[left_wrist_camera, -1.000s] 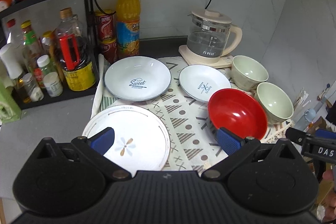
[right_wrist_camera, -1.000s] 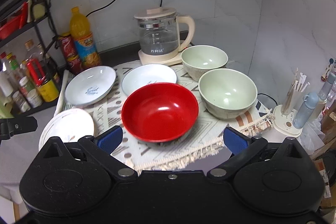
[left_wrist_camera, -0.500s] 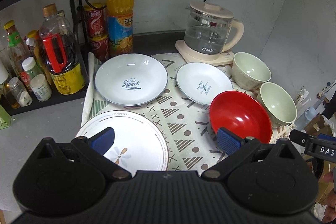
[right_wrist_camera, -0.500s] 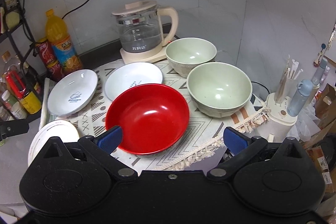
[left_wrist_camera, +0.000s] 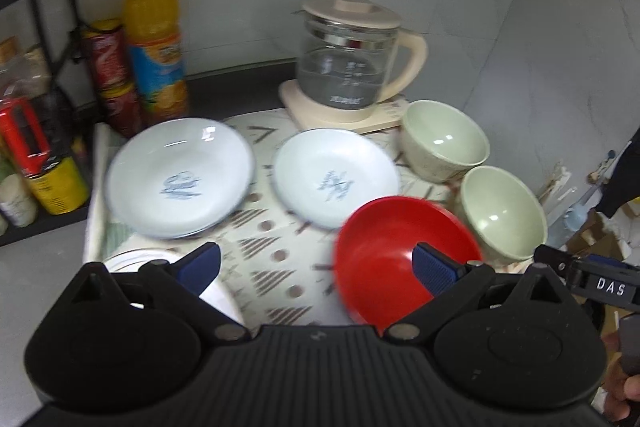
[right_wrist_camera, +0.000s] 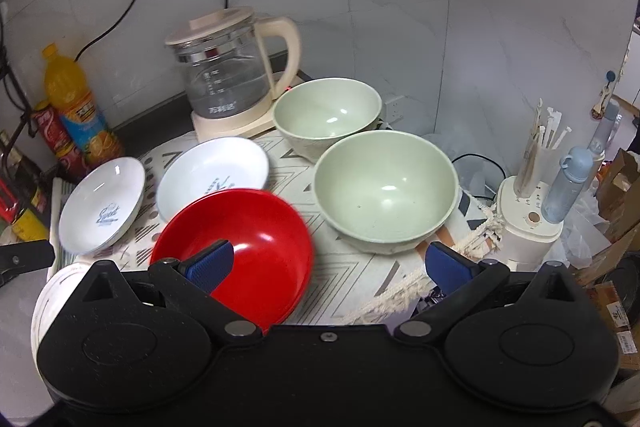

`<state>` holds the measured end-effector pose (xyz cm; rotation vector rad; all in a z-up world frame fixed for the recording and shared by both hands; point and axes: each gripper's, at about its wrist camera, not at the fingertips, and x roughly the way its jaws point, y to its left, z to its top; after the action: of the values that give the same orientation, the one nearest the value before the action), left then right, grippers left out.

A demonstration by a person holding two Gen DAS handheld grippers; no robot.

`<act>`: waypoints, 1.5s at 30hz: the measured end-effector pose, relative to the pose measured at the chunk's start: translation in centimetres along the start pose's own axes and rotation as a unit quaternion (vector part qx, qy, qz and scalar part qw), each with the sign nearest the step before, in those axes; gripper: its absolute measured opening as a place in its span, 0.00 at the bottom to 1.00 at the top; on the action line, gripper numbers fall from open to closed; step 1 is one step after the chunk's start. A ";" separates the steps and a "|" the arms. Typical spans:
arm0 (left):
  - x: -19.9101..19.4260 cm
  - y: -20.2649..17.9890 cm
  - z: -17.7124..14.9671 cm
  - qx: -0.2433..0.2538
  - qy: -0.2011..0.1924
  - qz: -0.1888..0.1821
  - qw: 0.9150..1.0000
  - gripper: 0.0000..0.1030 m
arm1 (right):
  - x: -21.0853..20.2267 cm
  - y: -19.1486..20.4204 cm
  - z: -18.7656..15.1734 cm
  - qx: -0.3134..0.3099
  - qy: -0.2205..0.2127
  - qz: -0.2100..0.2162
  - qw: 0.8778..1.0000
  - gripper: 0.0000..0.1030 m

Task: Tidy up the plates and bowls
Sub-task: 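Move the right gripper toward the large pale green bowl, then close the right gripper on the rim of the large green bowl, then lift the large green bowl and carry it over the red bowl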

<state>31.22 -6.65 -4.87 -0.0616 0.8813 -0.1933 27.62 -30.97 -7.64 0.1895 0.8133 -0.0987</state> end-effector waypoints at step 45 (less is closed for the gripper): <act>19.4 -14.5 3.6 0.020 0.120 -0.105 0.987 0.12 | 12.1 -11.8 2.0 0.049 0.068 0.015 0.996 0.23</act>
<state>43.99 -24.76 -15.42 -0.0947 1.1117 -0.4222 35.49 -43.09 -16.64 0.3040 0.9418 -0.0979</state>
